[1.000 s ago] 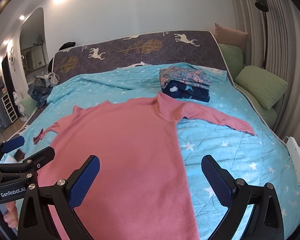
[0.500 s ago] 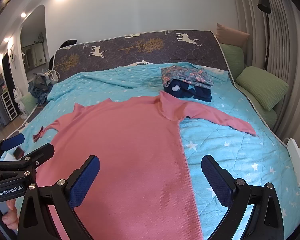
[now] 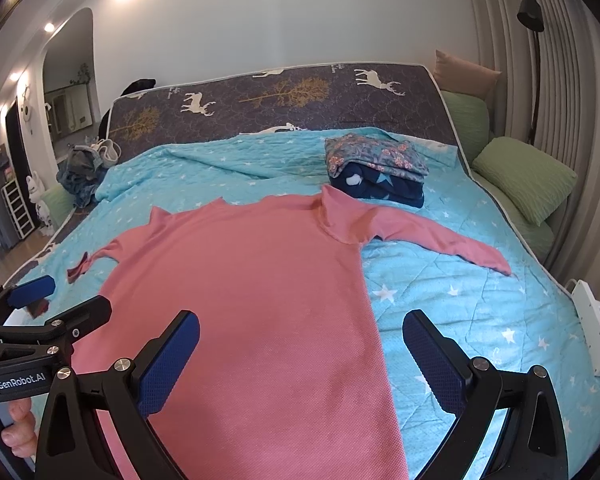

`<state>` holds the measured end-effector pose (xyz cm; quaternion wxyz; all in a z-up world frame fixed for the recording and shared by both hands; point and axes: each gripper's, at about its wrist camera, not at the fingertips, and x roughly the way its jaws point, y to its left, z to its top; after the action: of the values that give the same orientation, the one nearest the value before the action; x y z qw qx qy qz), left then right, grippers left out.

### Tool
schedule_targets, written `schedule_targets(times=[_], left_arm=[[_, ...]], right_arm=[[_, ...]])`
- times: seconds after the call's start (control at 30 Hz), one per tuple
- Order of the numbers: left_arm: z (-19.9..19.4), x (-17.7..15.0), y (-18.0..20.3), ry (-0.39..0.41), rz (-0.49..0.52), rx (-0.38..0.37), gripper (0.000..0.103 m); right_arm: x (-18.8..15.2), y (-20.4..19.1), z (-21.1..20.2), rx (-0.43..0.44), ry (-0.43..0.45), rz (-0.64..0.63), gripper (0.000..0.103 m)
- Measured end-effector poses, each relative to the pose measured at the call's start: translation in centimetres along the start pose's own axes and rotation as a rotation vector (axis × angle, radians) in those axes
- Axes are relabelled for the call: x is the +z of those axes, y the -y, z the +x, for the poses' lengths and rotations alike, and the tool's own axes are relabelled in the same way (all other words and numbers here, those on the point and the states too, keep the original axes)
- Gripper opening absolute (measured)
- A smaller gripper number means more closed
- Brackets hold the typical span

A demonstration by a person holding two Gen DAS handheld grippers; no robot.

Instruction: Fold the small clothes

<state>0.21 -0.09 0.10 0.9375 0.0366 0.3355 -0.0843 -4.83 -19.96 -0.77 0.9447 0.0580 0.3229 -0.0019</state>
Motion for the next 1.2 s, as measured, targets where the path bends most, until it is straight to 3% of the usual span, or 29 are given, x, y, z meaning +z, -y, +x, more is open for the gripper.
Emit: schedule_targets(times=[0.17, 0.6, 0.8, 1.03, 1.2], left_arm=[[0.1, -0.2, 0.3, 0.003, 0.029, 0.031, 0.102], [-0.2, -0.4, -0.2, 0.027, 0.027, -0.017, 0.102], [-0.1, -0.3, -0.3, 0.017, 0.02, -0.001, 0.102], [-0.4, -0.3, -0.7, 0.055, 0.013, 0.089, 0.102], [-0.6, -0.1, -1.4, 0.069, -0.005, 0.063, 0.102]], right_arm=[[0.0, -0.1, -0.1, 0.0, -0.002, -0.004, 0.103], [0.3, -0.7, -0.1, -0.012, -0.001, -0.014, 0.103], [0.5, -0.6, -0.1, -0.013, -0.001, -0.008, 0.103], [0.7, -0.8, -0.1, -0.019, 0.005, -0.019, 0.103], [0.6, -0.9, -0.3, -0.017, 0.005, -0.021, 0.103]])
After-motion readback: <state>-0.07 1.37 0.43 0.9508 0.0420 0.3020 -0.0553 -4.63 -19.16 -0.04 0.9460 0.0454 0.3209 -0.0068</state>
